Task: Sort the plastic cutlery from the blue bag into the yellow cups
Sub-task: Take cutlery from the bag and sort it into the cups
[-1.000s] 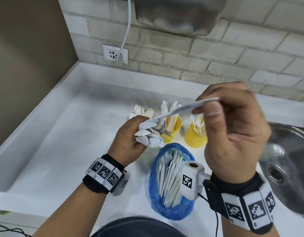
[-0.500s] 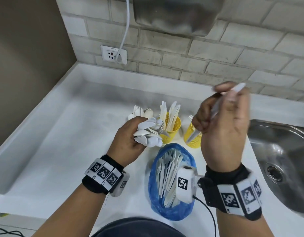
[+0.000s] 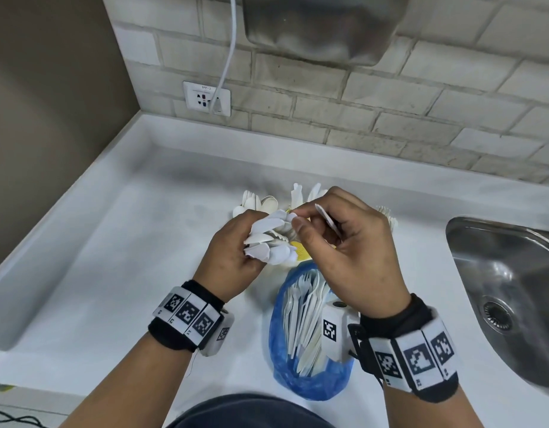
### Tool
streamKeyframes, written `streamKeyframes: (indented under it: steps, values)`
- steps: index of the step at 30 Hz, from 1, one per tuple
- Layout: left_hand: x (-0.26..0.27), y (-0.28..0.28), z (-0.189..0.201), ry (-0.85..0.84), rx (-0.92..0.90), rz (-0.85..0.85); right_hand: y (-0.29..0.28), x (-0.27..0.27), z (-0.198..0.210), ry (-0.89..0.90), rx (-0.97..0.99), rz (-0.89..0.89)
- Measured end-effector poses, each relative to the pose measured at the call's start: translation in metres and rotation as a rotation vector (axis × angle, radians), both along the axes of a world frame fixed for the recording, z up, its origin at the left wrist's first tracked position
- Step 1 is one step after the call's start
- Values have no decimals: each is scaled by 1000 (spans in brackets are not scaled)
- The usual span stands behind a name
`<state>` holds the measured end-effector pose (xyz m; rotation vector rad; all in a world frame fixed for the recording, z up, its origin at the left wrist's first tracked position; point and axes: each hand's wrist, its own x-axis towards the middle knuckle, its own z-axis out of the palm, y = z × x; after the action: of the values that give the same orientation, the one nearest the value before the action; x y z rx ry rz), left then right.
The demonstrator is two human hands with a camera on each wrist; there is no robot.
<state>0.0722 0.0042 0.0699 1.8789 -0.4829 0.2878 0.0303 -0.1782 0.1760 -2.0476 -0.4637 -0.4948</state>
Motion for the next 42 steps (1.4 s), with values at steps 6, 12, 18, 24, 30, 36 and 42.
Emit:
streamKeyframes:
  steps: [6,12,18,24,30,36,42]
  values:
    - [1,0,-1,25,30,16,2,1,-4,-24,31,-38]
    - [2,1,-1,10,46,5,2,1,-4,31,-22,12]
    - [0,2,-3,9,57,3,-1,3,-4,13,-64,15]
    - [0,0,0,14,41,-4,-2,1,-4,-61,-101,-10]
    - [-2,0,6,9,41,-21,-2,-1,-2,-84,-87,-20]
    - [-4,0,9,40,12,-18,1,-2,0,-58,-41,-63]
    - [-6,0,12,38,22,-28,2,0,1,-113,-26,-40]
